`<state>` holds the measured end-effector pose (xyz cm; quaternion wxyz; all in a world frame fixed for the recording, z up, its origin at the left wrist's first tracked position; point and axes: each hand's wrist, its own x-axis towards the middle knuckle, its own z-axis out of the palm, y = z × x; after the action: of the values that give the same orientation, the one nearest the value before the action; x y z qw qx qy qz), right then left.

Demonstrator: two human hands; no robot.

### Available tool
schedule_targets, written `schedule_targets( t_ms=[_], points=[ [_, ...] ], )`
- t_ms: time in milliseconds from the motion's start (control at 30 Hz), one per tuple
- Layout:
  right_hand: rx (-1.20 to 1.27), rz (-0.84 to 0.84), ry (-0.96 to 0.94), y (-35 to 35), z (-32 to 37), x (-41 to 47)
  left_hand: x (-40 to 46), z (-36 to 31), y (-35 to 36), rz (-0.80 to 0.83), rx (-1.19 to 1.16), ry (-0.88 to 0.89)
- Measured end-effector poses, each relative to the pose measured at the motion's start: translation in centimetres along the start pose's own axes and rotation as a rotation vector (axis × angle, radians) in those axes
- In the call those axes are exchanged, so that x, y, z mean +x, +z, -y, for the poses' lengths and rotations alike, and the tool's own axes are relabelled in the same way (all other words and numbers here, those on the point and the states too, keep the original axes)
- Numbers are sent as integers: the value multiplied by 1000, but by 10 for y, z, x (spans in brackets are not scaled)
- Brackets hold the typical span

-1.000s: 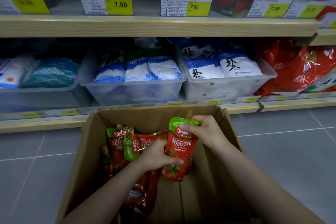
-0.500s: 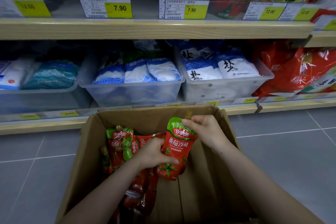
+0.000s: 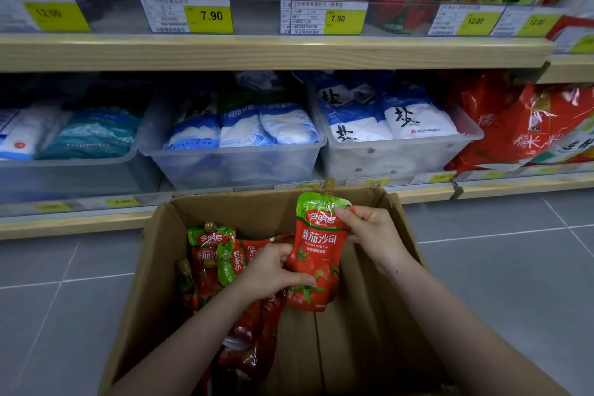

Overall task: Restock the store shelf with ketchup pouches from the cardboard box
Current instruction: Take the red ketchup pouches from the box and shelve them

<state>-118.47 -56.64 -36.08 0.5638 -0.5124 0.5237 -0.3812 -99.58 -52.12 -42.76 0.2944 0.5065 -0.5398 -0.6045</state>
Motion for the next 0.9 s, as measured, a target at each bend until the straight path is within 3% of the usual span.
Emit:
schedule_targets(
  t_ms=[167,367,533,633,900],
  points=[
    [-75,-40,-79,3,2,4,1,-2,2,-20,-46,3],
    [2,79,39,2,1,1,-1,-3,-6,-61,-53,25],
    [20,81,15,6,23,-1,-2,-18,-12,-130,-6,77],
    [-55,176,-7,10,43,-7,-3,-47,-21,-200,27,159],
    [-57,168,-386,22,183,-2,-13,-190,-69,-389,171,457]
  ],
)
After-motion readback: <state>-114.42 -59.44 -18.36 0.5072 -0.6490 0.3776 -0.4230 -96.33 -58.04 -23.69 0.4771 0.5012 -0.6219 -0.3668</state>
